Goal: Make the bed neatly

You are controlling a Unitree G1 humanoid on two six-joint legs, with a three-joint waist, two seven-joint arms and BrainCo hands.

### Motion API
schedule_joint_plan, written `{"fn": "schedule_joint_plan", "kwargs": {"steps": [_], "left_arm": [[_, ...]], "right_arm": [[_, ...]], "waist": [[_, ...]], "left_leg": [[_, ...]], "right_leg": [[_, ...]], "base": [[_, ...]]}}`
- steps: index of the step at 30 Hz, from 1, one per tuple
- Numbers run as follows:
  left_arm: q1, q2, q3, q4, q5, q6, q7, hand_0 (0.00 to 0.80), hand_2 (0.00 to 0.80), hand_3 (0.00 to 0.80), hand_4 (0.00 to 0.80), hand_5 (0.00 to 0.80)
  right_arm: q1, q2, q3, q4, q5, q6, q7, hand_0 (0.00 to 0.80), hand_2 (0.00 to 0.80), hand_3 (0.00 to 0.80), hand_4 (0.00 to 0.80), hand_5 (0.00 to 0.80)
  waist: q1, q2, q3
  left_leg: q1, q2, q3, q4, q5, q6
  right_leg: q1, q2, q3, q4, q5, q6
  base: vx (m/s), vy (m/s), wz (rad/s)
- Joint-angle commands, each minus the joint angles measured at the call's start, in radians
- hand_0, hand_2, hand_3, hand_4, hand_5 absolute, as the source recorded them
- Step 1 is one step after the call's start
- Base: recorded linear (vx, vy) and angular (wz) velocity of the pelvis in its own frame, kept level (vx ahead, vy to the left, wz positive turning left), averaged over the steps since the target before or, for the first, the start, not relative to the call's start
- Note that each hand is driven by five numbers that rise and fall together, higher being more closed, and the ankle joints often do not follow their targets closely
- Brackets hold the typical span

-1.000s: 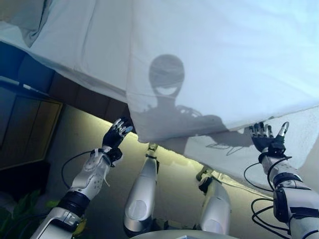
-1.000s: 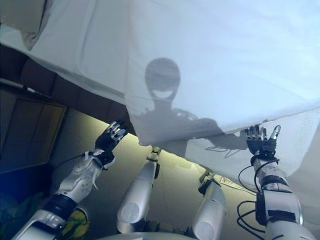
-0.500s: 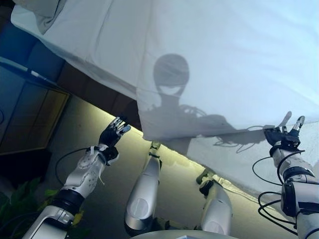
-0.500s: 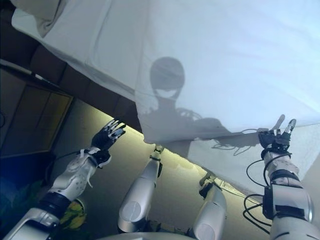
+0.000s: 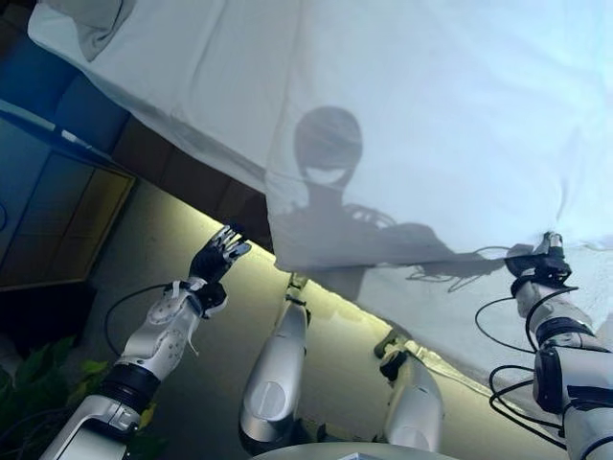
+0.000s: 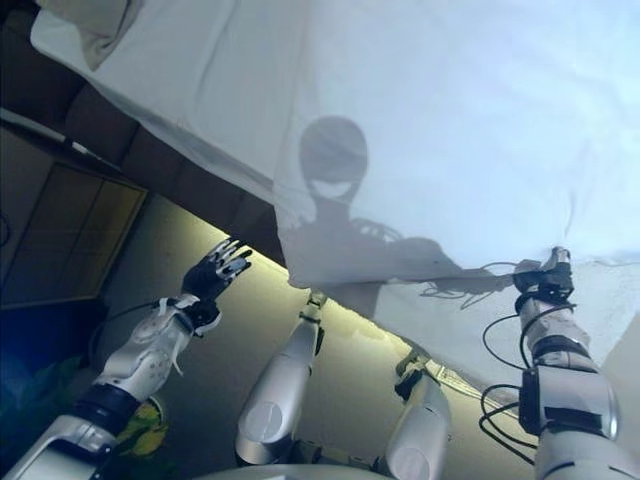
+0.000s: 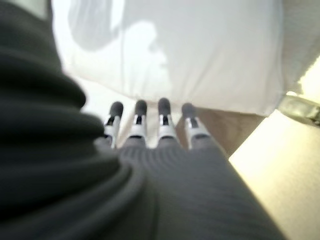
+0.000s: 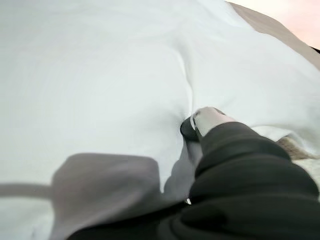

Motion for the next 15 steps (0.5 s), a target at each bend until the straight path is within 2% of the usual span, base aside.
{"fn": "schedule_joint_plan", "kwargs": {"steps": [1,5,7,9,12,15], "left_arm": [[-0.018,-0.038,0.038,-0.024,0.042,0.021,0.036,0.000,0.000,0.000,0.000,0.000],[-0.002,-0.084,0.045,-0.017,0.049,0.043,0.080,0.000,0.000,0.000,0.000,0.000],[0.013,-0.117,0.051,-0.028,0.060,0.052,0.118,0.000,0.000,0.000,0.000,0.000],[0.020,-0.127,0.051,-0.034,0.063,0.057,0.131,0.000,0.000,0.000,0.000,0.000],[0.025,-0.188,0.026,-0.034,0.077,0.068,0.191,0.000,0.000,0.000,0.000,0.000],[0.026,-0.217,0.012,-0.036,0.047,0.101,0.186,0.000,0.000,0.000,0.000,0.000]], "right_arm": [[0.083,0.050,0.019,-0.085,-0.183,-0.066,0.057,0.800,0.800,0.800,0.800,0.800],[0.168,0.162,0.101,-0.269,-0.294,-0.155,0.051,0.800,0.800,0.800,0.800,0.800],[0.238,0.252,0.190,-0.468,-0.347,-0.216,-0.033,0.800,0.800,0.800,0.800,0.800],[0.264,0.278,0.214,-0.520,-0.360,-0.214,-0.043,0.800,0.800,0.800,0.800,0.800],[0.367,0.365,0.335,-0.745,-0.434,-0.218,-0.121,0.800,0.800,0.800,0.800,0.800],[0.401,0.387,0.378,-0.808,-0.519,-0.229,-0.169,0.800,0.800,0.800,0.800,0.800]], "waist": [[0.007,-0.034,-0.049],[-0.012,-0.059,-0.069],[-0.031,-0.075,-0.087],[-0.038,-0.081,-0.093],[-0.069,-0.092,-0.134],[-0.082,-0.086,-0.158]], "left_leg": [[0.020,0.017,0.038,-0.104,0.089,0.049],[0.079,0.026,0.054,-0.136,0.106,0.051],[0.124,0.035,0.067,-0.157,0.102,0.052],[0.142,0.038,0.071,-0.166,0.101,0.052],[0.238,0.053,0.095,-0.224,0.098,0.056],[0.289,0.061,0.107,-0.255,0.100,0.057]], "right_leg": [[0.047,-0.009,0.013,-0.046,0.103,0.042],[0.105,0.002,0.016,-0.112,0.142,0.032],[0.145,0.010,0.027,-0.146,0.154,0.034],[0.161,0.013,0.031,-0.159,0.159,0.035],[0.232,0.024,0.052,-0.212,0.170,0.039],[0.268,0.023,0.058,-0.232,0.169,0.042]], "base": [[-0.015,0.026,-0.09],[-0.067,0.069,-0.12],[0.012,0.074,-0.11],[0.023,0.063,-0.21],[0.077,0.125,-0.22],[0.078,0.115,-0.18]]}}
